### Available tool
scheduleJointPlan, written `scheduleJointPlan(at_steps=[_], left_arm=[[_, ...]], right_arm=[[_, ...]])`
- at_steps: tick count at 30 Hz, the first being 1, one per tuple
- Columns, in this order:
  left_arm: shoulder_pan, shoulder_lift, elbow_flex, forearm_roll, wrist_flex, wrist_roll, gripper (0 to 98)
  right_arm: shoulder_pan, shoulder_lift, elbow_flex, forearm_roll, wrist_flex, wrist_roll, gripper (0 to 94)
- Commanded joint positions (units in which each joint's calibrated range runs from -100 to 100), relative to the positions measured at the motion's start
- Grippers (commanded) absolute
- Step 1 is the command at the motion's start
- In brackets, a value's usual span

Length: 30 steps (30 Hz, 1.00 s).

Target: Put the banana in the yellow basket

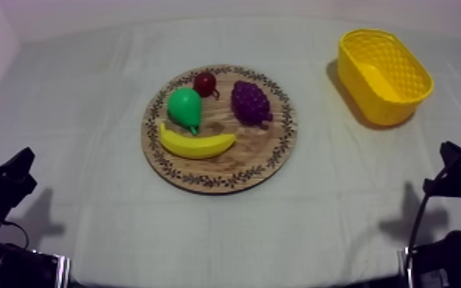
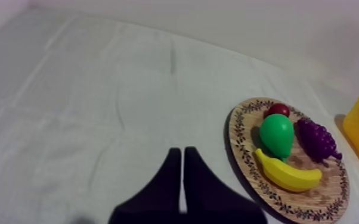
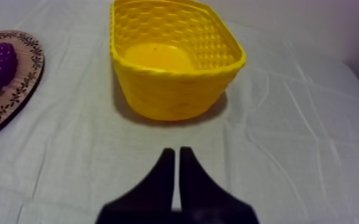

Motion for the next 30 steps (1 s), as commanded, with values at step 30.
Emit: scheduleJointPlan(at_steps=[30], left_arm=[[0.01,0.00,0.03,0.00,0.06,-0.01,0.1]], right_arm=[[0.02,-0.02,-0.02,0.01,0.36,-0.42,0.5]])
